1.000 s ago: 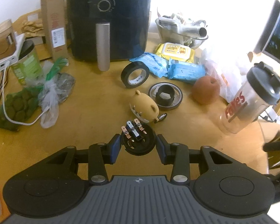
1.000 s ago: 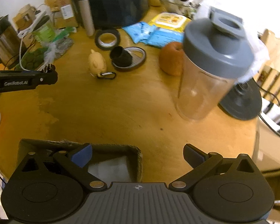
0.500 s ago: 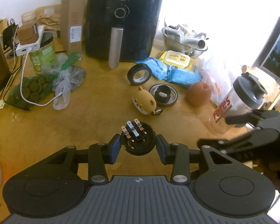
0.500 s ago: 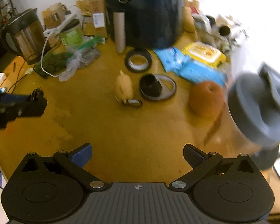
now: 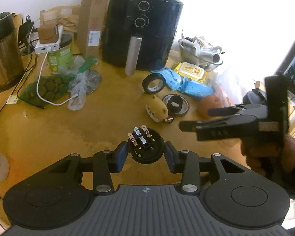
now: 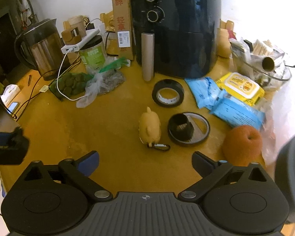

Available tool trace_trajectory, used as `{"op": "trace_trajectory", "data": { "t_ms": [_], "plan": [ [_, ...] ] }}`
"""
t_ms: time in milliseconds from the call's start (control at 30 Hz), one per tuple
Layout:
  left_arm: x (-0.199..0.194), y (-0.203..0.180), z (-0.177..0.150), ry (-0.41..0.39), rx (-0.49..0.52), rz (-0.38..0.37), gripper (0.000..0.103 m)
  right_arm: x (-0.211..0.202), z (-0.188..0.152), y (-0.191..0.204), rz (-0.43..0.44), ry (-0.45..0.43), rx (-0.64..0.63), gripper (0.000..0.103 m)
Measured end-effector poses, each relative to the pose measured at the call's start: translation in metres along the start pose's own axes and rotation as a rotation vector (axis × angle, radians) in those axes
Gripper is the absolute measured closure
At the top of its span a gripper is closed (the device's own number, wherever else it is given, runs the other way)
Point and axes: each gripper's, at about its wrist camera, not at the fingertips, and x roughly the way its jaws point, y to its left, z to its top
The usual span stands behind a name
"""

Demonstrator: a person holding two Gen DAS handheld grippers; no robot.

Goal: Organize rigid objects
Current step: 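Lift the black plug with the left gripper while the right gripper approaches the beige pig figure, then grasp the beige pig-shaped figure with the right gripper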

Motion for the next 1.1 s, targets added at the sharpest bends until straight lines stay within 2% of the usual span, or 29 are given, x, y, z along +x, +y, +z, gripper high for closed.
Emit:
{"op": "trace_trajectory", "data": {
  "t_ms": [100, 267, 333, 400, 500, 600, 1100],
  "plan": [
    [-0.004, 0.002, -0.006, 0.008, -0.009, 0.003, 0.063, 0.009, 0.003, 0.002, 0.015, -0.004, -0.008, 0.011],
    [-0.008, 0.007, -0.018, 0.026, -0.031, 0.011, 0.063, 0.025, 0.009, 0.006, 0.031, -0.008, -0.031, 0.028],
    [-0.008, 0.009, -0.022, 0.034, -0.041, 0.012, 0.063, 0.033, 0.011, 0.008, 0.032, -0.002, -0.038, 0.037],
    [-0.008, 0.011, -0.026, 0.042, -0.053, 0.013, 0.063, 0.040, 0.012, 0.008, 0.032, 0.002, -0.043, 0.042],
    [-0.007, 0.015, -0.032, 0.055, -0.073, 0.017, 0.063, 0.051, 0.014, 0.010, 0.023, 0.001, -0.057, 0.043],
    [-0.008, 0.019, -0.036, 0.062, -0.090, 0.020, 0.063, 0.063, 0.015, 0.010, 0.006, 0.014, -0.064, 0.049],
    [-0.008, 0.030, -0.033, 0.060, -0.129, 0.039, 0.063, 0.114, 0.037, 0.008, -0.028, 0.075, -0.084, 0.049]
  ]
}}
